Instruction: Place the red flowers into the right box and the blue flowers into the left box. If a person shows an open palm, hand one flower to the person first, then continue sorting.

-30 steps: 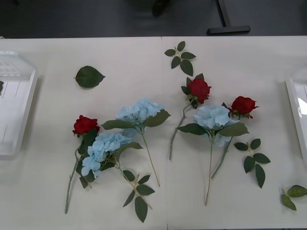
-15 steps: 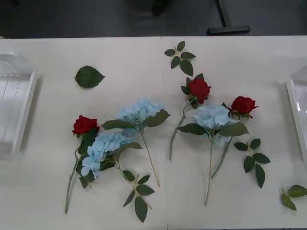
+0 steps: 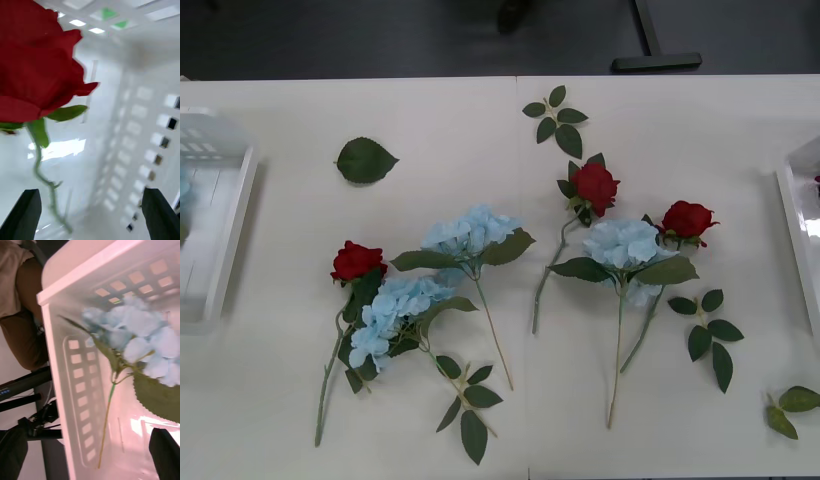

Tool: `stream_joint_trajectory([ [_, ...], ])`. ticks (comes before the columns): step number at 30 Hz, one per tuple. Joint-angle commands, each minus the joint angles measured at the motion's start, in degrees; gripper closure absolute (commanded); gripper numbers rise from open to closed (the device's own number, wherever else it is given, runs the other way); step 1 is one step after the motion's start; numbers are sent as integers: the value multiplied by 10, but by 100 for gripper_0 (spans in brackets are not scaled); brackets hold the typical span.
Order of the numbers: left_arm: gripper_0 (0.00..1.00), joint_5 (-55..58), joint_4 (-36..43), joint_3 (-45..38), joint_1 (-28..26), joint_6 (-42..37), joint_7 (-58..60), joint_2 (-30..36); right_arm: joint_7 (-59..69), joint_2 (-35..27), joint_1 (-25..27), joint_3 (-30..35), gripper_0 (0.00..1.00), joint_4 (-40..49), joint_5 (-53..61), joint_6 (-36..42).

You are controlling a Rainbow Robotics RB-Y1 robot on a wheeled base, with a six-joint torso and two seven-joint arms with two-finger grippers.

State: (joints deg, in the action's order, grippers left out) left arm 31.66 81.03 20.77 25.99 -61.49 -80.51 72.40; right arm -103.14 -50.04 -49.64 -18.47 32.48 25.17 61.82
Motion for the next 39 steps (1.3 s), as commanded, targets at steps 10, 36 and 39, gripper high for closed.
stream_joint_trajectory([
  [10, 0, 230, 243, -206, -118, -182, 23, -74, 51, -20, -19, 20, 6, 200, 356, 268],
  [36, 0, -25, 349, -56, -233, -132, 66, -330, 459, 84, 185, 10, 4, 487, 216, 182],
  [39, 0, -40, 310, -47, -219, -107, 65, -348, 483, 110, 185, 8, 4, 479, 185, 167],
])
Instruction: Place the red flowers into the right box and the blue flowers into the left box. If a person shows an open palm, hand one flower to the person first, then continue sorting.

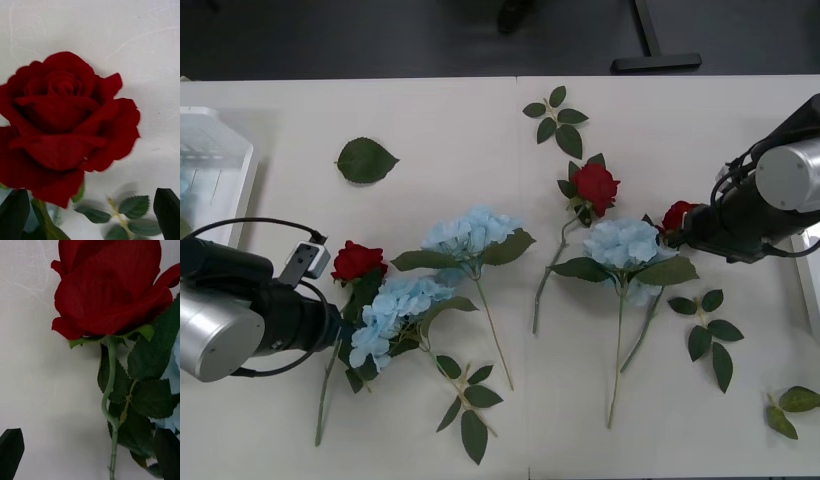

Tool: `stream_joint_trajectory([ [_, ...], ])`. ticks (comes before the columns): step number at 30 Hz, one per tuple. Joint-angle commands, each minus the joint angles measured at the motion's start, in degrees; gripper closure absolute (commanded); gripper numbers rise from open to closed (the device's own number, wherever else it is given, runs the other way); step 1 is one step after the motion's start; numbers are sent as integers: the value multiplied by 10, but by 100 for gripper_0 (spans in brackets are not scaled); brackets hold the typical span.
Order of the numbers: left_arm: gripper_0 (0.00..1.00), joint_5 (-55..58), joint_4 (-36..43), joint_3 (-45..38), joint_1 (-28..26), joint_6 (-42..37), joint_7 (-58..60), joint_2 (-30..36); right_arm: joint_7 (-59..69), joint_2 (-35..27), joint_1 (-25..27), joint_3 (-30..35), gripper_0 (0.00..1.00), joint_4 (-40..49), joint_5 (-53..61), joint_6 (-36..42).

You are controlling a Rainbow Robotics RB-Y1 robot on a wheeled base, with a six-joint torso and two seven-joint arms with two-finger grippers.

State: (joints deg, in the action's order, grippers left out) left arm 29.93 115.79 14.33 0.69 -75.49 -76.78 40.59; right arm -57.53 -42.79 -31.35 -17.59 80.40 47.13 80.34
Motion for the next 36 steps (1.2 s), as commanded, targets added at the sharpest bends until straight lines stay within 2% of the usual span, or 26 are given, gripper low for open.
stream_joint_trajectory([
  [1, 0, -23, -49, 18, 38, 39, 27, -34, 28, 46, 2, -1, 4, -2, -42, -22],
  [8, 0, -34, -90, 23, 58, 53, 19, -49, 34, 77, 3, -1, 4, -21, -91, -42],
  [9, 7, -33, -93, 23, 59, 54, 17, -49, 32, 80, 3, -2, 4, -24, -95, -44],
  [12, 55, -32, -107, 32, 63, 61, 15, -50, 28, 83, 3, -8, 4, -32, -112, -48],
  [13, 64, -32, -112, 34, 65, 63, 15, -50, 28, 83, 3, -12, 4, -33, -114, -49],
  [14, 82, -31, -120, 40, 68, 69, 15, -50, 31, 82, 4, -20, 5, -36, -115, -56],
  [15, 94, -31, -126, 42, 70, 75, 16, -51, 32, 82, 4, -26, 4, -39, -117, -62],
  [16, 100, -31, -135, 44, 70, 85, 17, -53, 32, 82, 3, -33, 4, -43, -119, -68],
  [21, 100, -30, -145, 44, 72, 98, 17, -55, 30, 82, 4, -48, 4, -68, -114, -82],
  [22, 100, -30, -145, 44, 73, 98, 17, -56, 30, 82, 4, -51, 6, -73, -113, -84],
  [23, 100, -30, -145, 44, 74, 97, 18, -55, 30, 82, 3, -53, 12, -75, -112, -84],
  [25, 100, -28, -142, 43, 77, 98, 18, -53, 33, 82, 3, -58, 39, -80, -110, -89],
  [27, 100, -28, -132, 40, 77, 98, 18, -48, 36, 82, 3, -58, 79, -79, -107, -89],
  [28, 100, -27, -127, 38, 77, 97, 19, -46, 37, 82, 3, -58, 93, -79, -105, -88],
  [29, 100, -27, -121, 36, 77, 97, 19, -42, 38, 82, 3, -57, 100, -80, -105, -88],
  [36, 100, -15, -39, 14, 72, 97, 25, 22, 29, 76, -4, -39, 100, -79, -101, -81],
])
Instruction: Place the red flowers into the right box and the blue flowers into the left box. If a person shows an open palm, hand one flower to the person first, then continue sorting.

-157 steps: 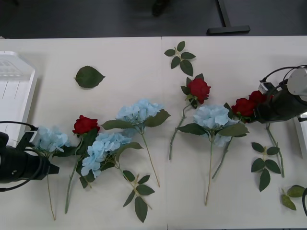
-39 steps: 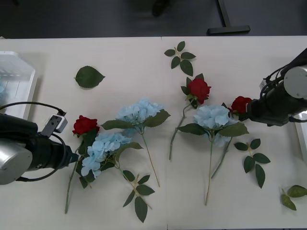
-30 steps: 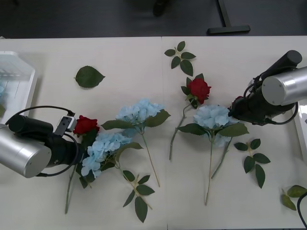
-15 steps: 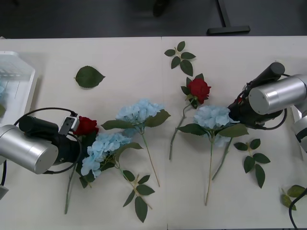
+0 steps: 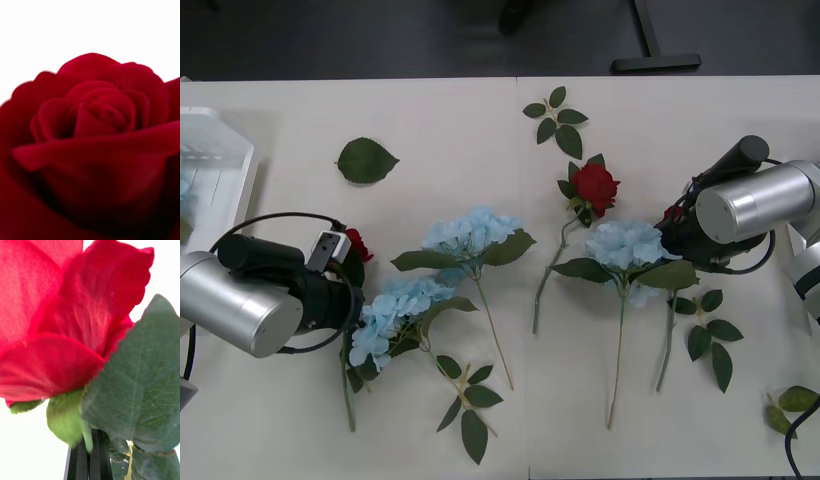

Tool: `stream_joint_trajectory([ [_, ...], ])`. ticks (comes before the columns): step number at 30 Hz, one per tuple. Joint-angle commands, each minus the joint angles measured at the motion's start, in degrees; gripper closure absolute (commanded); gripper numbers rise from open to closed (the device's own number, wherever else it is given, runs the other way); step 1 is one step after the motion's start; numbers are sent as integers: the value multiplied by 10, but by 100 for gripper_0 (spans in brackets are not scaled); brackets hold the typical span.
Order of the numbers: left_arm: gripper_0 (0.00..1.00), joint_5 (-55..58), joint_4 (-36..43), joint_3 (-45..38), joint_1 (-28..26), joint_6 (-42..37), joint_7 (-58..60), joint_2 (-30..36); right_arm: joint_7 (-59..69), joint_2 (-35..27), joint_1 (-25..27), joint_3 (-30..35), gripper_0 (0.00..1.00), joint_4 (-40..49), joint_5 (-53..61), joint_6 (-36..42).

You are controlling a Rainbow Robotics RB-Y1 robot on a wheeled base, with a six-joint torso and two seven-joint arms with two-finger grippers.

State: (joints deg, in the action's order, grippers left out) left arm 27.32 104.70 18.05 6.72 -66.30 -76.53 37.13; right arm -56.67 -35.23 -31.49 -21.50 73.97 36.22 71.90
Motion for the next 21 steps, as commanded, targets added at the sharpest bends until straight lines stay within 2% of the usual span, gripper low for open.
stream_joint_trajectory([
  [1, 100, 21, 85, -28, 11, 6, 24, 69, 19, -1, -5, 3, 100, -15, 9, 6],
  [5, 100, 74, 149, -60, 6, 6, 29, 131, 13, -14, -29, 27, 100, -15, 12, 39],
  [8, 100, 122, 210, -102, 1, 6, 31, 186, 2, -34, -66, 45, 100, -15, 10, 83],
  [11, 100, 168, 247, -149, -7, 6, 31, 211, -6, -58, -100, 45, 100, -15, 1, 119],
  [13, 100, 202, 267, -186, -21, 12, 32, 207, -37, -78, -124, 46, 100, -15, -18, 146],
  [16, 100, 237, 281, -214, -52, 75, 34, 170, -109, -107, -151, 45, 100, -15, -64, 165],
  [18, 100, 239, 281, -208, -76, 157, 31, 134, -194, -128, -162, 45, 100, -15, -114, 164],
  [21, 100, 233, 277, -182, -79, 245, 30, 94, -298, -148, -164, 45, 100, -15, -186, 146],
])
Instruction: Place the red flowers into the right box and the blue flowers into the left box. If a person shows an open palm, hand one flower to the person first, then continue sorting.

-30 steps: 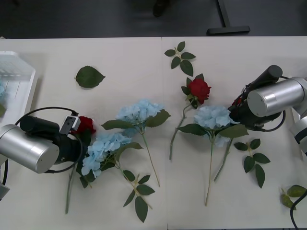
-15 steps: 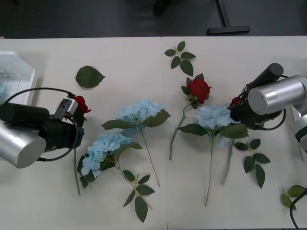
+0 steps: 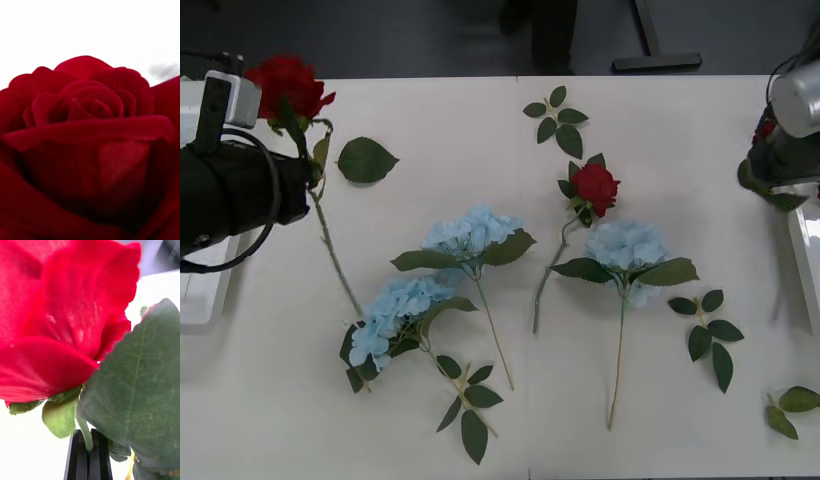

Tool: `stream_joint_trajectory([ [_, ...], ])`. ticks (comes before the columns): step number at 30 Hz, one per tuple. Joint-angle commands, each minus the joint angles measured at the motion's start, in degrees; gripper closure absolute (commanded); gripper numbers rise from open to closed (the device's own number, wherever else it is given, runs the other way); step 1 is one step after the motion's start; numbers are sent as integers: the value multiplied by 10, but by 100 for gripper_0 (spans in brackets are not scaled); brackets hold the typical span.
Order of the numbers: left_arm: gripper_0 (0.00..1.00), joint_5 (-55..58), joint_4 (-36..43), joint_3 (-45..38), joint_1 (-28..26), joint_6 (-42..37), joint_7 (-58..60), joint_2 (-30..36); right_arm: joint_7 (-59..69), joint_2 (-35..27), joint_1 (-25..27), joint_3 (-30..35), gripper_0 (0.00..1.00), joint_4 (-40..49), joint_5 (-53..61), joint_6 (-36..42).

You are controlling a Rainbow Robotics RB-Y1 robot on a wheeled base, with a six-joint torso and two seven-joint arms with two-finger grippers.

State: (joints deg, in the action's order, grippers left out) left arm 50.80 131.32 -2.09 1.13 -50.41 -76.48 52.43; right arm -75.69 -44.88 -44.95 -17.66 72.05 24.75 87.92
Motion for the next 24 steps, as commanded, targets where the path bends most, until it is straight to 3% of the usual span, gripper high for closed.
stream_joint_trajectory([
  [1, 100, -3, 10, 30, -19, 109, 32, -73, -140, -58, -29, 6, 100, 0, -101, -27],
  [8, 100, 1, 20, 95, 23, 190, 38, -141, -279, -69, -29, 0, 100, -115, -211, -157],
  [15, 100, -18, 13, 169, 80, 203, 48, -216, -278, -36, -29, 0, 100, -291, -284, -339],
  [20, 100, -72, -19, 203, 126, 207, 50, -267, -237, -18, -30, 2, 100, -356, -283, -369],
  [24, 100, -105, -71, 237, 164, 255, 55, -298, -202, -3, -29, 3, 100, -382, -259, -373],
])
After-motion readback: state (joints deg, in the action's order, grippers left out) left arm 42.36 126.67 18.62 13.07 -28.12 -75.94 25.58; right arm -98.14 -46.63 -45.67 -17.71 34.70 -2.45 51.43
